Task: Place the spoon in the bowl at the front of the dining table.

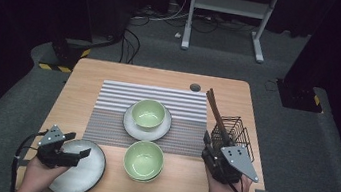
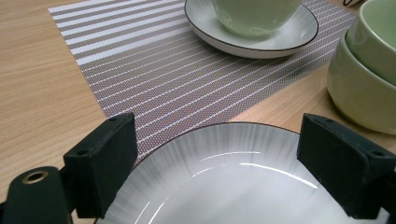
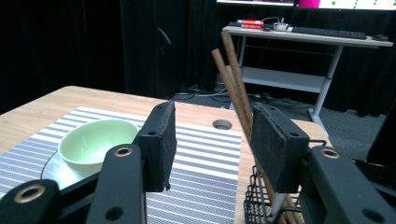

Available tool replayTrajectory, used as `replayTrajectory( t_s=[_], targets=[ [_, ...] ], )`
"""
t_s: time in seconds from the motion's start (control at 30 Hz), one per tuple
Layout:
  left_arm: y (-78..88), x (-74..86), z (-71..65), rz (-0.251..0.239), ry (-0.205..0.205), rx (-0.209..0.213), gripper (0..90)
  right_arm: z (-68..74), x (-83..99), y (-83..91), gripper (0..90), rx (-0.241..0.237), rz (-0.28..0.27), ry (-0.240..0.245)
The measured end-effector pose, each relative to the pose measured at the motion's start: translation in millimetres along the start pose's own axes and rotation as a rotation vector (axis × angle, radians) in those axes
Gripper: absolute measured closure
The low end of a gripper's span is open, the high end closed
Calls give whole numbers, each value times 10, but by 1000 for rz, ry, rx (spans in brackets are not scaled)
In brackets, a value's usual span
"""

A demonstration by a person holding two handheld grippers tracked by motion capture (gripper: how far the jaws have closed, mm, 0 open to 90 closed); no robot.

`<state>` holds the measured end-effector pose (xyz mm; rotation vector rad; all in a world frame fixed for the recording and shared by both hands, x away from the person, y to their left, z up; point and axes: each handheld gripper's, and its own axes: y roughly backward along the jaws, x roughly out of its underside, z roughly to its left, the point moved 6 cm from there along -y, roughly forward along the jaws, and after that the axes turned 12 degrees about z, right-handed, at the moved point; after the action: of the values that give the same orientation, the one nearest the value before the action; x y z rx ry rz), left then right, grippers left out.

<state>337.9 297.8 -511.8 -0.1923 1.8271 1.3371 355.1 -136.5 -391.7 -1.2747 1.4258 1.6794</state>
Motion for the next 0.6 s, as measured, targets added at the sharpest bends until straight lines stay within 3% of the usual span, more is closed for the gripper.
replayTrajectory(
  t_s=[0.6],
  targets=[
    [6,1,8,-5,0,2,128,-142,-36,76,503,44,-27,-12]
  ],
)
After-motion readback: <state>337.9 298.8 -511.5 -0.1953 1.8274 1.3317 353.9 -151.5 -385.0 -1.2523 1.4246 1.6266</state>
